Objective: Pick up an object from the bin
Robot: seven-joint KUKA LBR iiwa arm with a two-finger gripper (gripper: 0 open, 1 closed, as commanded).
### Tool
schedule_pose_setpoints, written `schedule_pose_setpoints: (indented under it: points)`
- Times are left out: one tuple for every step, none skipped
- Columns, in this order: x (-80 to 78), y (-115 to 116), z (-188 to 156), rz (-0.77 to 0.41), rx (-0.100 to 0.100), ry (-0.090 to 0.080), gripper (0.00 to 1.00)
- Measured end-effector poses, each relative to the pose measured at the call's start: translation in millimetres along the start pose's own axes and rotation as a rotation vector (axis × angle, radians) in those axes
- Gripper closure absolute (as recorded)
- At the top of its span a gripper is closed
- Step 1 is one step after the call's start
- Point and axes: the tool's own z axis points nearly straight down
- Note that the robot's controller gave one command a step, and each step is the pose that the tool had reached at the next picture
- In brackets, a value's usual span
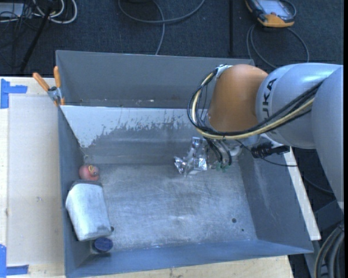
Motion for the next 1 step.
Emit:
schedule_pose_setpoints:
  points:
    - [-1.3, 0.5, -39.8, 0.000, 0.000, -0.001, 1.00]
